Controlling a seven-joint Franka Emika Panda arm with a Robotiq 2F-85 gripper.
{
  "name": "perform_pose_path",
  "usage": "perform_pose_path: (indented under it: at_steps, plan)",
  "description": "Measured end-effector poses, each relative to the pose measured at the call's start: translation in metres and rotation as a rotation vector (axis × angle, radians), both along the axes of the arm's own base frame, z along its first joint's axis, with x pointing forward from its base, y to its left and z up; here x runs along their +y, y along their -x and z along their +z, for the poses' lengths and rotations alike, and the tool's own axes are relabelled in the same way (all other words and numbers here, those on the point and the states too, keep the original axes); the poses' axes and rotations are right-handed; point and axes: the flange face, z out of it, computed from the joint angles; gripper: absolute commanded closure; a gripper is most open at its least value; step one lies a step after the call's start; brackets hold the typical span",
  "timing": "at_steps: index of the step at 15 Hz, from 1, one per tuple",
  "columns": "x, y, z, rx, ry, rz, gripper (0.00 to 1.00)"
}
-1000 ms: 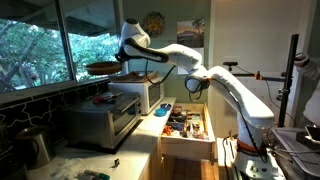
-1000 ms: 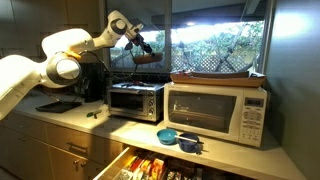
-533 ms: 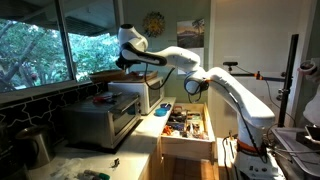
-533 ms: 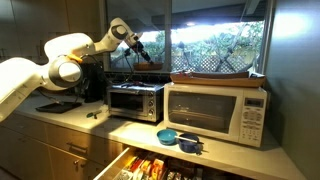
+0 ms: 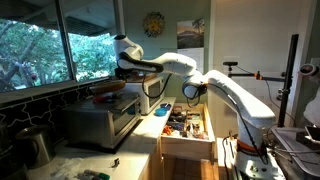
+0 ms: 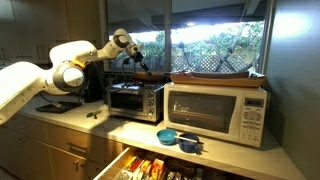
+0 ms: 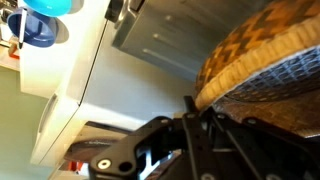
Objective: Move the basket to the top of the toaster oven
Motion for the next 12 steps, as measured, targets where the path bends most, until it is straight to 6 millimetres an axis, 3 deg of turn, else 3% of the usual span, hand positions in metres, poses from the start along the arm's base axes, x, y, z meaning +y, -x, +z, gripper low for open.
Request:
perform_pose_path:
  at_steps: [3,6,9,12]
  plan:
    - [-0.001,0.002,-0.01,0.048,-0.009,-0.026,0.43]
    - [-0.004,0.007,-0.006,0.06,-0.007,-0.049,0.21]
    - [-0.006,0.012,0.034,-0.075,0.015,-0.035,0.01]
    - [-0.006,0.029,0.099,-0.24,0.07,0.055,0.02]
